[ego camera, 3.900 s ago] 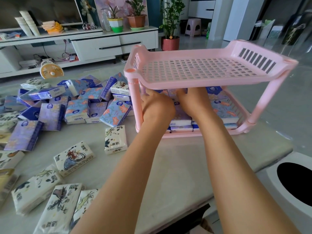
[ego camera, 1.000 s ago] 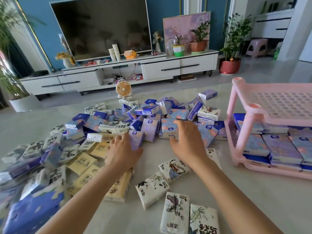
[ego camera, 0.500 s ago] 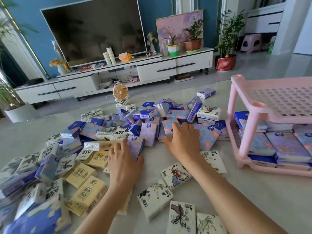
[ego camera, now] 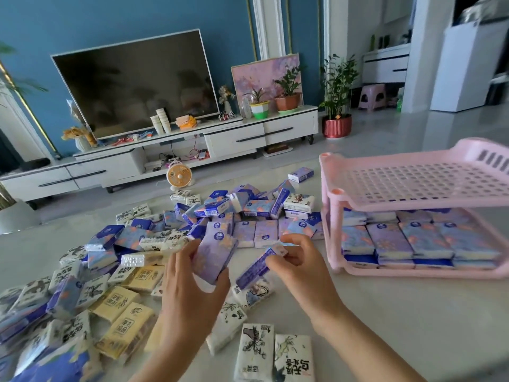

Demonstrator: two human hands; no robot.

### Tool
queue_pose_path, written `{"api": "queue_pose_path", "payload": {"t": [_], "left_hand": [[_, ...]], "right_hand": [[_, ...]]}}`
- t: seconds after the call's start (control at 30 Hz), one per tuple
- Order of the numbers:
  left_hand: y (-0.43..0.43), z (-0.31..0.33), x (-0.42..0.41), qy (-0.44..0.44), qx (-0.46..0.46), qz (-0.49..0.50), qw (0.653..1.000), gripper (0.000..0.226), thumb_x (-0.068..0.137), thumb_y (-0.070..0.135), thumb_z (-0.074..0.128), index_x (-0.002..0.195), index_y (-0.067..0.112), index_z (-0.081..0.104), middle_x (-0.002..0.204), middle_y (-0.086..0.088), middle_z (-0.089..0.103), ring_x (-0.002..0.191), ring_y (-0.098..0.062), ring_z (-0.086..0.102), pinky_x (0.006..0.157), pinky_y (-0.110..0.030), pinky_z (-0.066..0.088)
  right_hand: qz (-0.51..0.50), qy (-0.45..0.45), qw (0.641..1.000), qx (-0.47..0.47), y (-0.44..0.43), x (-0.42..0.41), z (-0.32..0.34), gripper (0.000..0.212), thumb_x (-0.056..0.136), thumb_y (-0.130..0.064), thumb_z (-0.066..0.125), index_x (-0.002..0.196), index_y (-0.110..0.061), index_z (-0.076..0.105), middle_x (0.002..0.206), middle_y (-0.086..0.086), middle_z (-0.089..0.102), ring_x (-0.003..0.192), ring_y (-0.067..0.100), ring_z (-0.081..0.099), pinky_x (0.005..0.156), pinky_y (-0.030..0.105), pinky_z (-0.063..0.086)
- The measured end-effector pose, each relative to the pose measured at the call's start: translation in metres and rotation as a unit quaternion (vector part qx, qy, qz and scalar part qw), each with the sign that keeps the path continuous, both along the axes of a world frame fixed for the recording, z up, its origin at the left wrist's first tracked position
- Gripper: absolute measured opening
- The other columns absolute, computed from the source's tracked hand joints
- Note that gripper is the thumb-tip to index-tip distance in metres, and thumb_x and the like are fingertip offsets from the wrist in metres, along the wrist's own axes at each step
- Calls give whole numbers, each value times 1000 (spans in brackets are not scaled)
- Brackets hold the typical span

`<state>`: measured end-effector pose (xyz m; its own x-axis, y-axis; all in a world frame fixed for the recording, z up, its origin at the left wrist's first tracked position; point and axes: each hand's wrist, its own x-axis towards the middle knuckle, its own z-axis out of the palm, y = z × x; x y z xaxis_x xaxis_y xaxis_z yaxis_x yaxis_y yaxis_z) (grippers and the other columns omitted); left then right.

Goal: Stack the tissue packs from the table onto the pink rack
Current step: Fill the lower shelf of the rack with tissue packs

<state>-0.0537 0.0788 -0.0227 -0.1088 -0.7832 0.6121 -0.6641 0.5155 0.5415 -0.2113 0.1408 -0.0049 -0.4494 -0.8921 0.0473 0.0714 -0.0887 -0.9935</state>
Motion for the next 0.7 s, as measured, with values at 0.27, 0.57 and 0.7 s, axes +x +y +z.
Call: {"api": "queue_pose_path", "payload": {"t": [0.27,0.57,0.7], "left_hand": [[103,-8,-71,84,-21,-154,984,52,58,41,57,108,26,51,96,16,54,87,12,47,80,2,32],[123,-11,-184,75,66,-191,976,40,65,31,66,102,19,59,93,8,52,86,-14,52,79,-21,42],[110,-6,-227,40,55,-165,984,44,63,36,59,100,12,61,94,-7,62,89,-31,58,82,-40,47]], "right_hand": [[13,-331,943,24,75,-75,9,21,88,-30,49,93,-13,60,78,7,63,56,17,65,51,23,50],[-121,-248,961,-3,97,-160,11,18,90,2,41,90,-10,53,71,10,58,61,18,56,57,30,50],[-279,38,958,46,87,-186,4,25,91,-12,49,112,0,50,96,20,63,59,31,66,42,32,52]]}}
